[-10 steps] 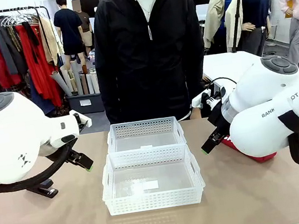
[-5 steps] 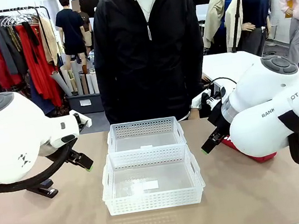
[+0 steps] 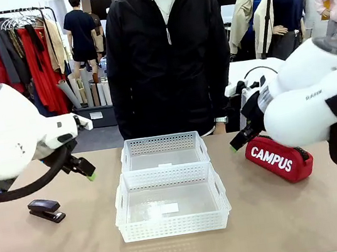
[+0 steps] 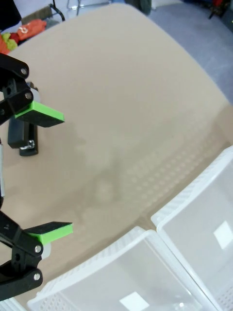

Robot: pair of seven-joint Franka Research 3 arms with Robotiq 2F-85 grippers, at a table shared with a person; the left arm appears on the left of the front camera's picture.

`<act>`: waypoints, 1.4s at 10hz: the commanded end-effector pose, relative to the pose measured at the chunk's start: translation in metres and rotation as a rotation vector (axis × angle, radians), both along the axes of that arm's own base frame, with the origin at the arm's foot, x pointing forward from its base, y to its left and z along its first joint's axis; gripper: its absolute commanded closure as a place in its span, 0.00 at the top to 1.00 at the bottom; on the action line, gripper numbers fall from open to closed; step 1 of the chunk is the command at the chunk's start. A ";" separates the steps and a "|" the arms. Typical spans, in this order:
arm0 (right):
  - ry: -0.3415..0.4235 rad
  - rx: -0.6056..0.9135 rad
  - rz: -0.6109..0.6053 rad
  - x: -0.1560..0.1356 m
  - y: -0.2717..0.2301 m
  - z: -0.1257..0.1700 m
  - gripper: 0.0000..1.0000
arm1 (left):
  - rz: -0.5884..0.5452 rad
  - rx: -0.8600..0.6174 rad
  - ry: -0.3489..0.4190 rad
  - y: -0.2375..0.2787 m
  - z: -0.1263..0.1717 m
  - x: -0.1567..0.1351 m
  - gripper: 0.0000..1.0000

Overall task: Distribute items into two baskets.
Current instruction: Pick up the Pencil pouch that the person points to.

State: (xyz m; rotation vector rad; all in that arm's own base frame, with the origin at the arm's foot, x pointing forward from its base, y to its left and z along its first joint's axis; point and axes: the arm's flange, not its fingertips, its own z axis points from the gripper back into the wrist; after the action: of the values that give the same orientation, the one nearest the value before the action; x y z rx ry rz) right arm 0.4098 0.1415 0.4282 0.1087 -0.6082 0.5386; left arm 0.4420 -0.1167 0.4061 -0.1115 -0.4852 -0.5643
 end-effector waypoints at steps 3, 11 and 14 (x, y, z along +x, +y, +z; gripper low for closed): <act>0.117 0.184 0.044 0.034 -0.051 0.030 1.00 | -0.021 -0.225 0.116 0.069 0.037 0.042 1.00; 0.074 0.518 -0.026 0.015 -0.179 0.081 1.00 | 0.170 -0.590 0.104 0.220 0.094 0.056 1.00; 0.063 0.601 -0.050 -0.007 -0.216 0.091 1.00 | 0.215 -0.658 0.046 0.259 0.100 0.042 1.00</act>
State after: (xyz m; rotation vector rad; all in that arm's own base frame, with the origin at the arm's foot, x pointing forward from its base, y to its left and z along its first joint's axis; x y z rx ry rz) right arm 0.4069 -0.0678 0.5278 0.6328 -0.6764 0.2730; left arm 0.4839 0.1402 0.5079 -0.6552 -0.5756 -0.1505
